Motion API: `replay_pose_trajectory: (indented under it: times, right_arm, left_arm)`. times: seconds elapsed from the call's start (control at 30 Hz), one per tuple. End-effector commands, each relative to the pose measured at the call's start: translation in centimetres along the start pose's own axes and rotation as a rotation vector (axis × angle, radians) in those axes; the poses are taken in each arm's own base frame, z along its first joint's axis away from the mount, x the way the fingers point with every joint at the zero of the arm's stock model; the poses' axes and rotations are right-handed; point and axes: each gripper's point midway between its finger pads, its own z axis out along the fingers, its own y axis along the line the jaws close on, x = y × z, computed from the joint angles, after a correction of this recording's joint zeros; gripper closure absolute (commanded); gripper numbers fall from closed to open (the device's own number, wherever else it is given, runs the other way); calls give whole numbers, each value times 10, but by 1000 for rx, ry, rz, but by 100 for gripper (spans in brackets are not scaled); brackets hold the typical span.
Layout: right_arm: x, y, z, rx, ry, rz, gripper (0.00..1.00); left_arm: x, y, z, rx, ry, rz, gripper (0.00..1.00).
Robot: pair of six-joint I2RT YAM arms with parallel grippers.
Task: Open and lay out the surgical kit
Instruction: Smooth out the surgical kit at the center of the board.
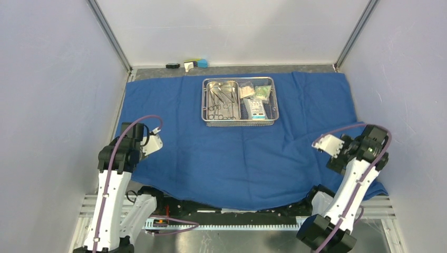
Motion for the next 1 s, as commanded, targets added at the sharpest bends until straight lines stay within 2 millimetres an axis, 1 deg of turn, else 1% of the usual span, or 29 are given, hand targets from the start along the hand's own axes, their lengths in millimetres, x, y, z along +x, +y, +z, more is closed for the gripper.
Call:
replay_pose_trajectory:
  times: [0.0,0.03,0.1,0.13,0.17,0.3,0.43,0.5,0.57,0.63,0.77,0.83,0.97]
  right_arm:
    - [-57,-37,-15,45,-296,-51,5]
    - [-68,-41,-15,25,-332,-37,2]
    - [-90,-47,-15,-13,-400,21,2]
    - [-99,-53,-14,-13,-415,44,2]
    - [-108,-58,-13,-7,-424,71,2]
    - [-136,-85,-6,115,-462,139,2]
    - [-158,-99,-3,179,-535,223,2]
    - [-166,-106,0,205,-558,259,2]
    - [-170,-113,6,222,-558,301,2]
    - [-173,-124,12,247,-566,370,2]
    - [-183,-144,21,292,-609,496,2]
    - [-190,-157,25,307,-639,564,2]
    - [-208,-176,37,295,-707,669,2]
  left_arm:
    - [18,6,-15,-21,58,22,31]
    - [20,7,-16,-24,68,22,22]
    - [23,10,-20,-38,78,17,13]
    - [24,12,-23,-44,76,6,5]
    - [22,15,-24,-47,71,-5,1]
    - [11,21,-26,-29,35,-74,0]
    - [-12,32,-25,-15,-55,-165,0]
    - [-30,37,-23,0,-121,-216,0]
    - [-51,45,-14,15,-168,-277,0]
    - [-75,54,-1,31,-208,-356,0]
    - [-134,72,34,75,-297,-529,0]
    - [-162,84,51,88,-335,-614,0]
    - [-214,98,80,175,-395,-772,0]
